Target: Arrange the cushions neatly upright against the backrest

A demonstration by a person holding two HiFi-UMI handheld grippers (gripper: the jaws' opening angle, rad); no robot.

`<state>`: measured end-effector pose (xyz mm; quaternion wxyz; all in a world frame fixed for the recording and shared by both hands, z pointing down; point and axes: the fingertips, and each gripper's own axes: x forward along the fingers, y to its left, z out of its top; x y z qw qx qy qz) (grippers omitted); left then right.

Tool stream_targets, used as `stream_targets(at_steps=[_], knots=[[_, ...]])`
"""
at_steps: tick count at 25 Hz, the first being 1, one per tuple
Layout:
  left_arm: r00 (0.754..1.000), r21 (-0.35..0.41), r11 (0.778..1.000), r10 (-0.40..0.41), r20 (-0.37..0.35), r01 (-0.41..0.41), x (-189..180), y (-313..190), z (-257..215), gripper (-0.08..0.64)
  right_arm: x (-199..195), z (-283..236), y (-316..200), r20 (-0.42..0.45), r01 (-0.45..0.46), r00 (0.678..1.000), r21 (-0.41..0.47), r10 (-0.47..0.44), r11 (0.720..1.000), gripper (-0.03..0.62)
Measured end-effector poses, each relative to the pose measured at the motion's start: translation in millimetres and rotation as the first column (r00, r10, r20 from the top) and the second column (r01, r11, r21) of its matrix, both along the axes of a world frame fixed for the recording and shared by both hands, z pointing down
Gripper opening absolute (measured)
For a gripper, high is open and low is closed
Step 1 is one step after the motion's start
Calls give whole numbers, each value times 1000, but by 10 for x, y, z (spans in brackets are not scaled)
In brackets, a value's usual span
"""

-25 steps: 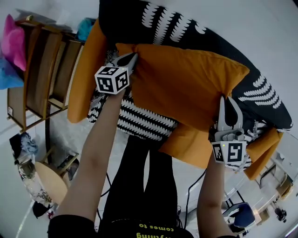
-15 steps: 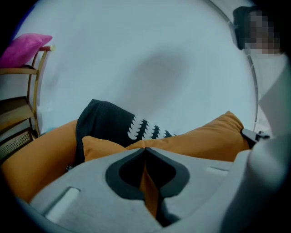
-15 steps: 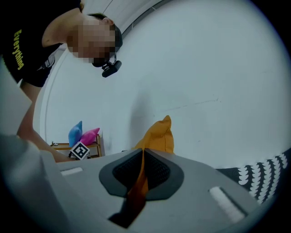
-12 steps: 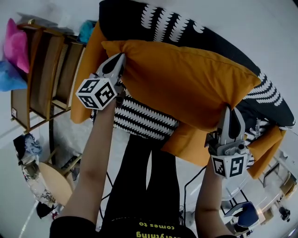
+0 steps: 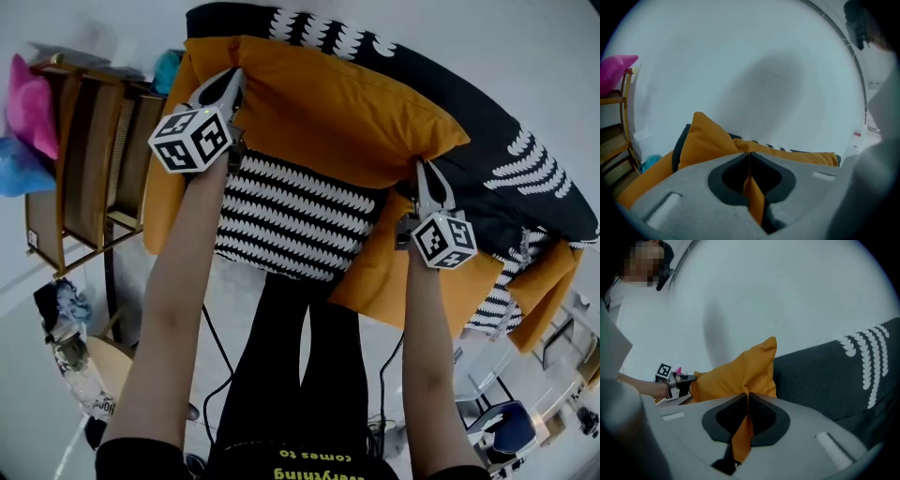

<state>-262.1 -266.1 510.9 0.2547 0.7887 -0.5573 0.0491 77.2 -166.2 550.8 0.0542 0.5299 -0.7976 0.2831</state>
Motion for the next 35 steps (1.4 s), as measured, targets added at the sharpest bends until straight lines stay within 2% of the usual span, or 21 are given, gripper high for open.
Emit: stream_targets(at_steps=[3,7,9,11,12,14,16,19,20,23,27,35], knots=[[1000,26,1000,13,5,-13,62,-140,76,26,107,105,-164,7,-34,999,-42,34,999,41],[1000,33,999,-9,22,8,47,-274,54,83,189,5,-353,-74,-22,997,-32,20,999,142],[999,30,999,-26,39,25,53,-240,5,101,274,-209,-343,-109,-45,993,27,48,999,153],[993,44,998,-58,107,54,30,-143,-95,152,334,-500,-287,-132,-70,988,110,85,991,152],[986,64,996,-76,147,67,15,-77,-168,153,340,-645,-243,-140,-76,985,152,97,986,146],[976,119,991,-89,201,66,19,81,-348,153,309,-922,-136,-148,-75,983,227,111,971,94],[972,169,985,-76,224,38,73,277,-534,128,236,-1187,-20,-152,-61,982,287,108,956,12],[974,220,975,-30,227,-21,225,634,-781,6,105,-1542,167,-165,-21,983,350,84,936,11],[973,231,972,-13,229,-41,277,754,-850,-2,61,-1641,236,-174,-7,982,370,77,929,11],[970,252,964,19,243,-82,388,1074,-1025,-2,-59,-1877,446,-183,18,981,410,63,912,11],[973,272,959,21,230,-85,446,1402,-1216,-2,-174,-2049,714,-180,19,982,426,64,905,11],[976,241,963,68,205,-118,512,1907,-1618,-2,-267,-2423,1225,-156,-24,983,387,91,922,11]])
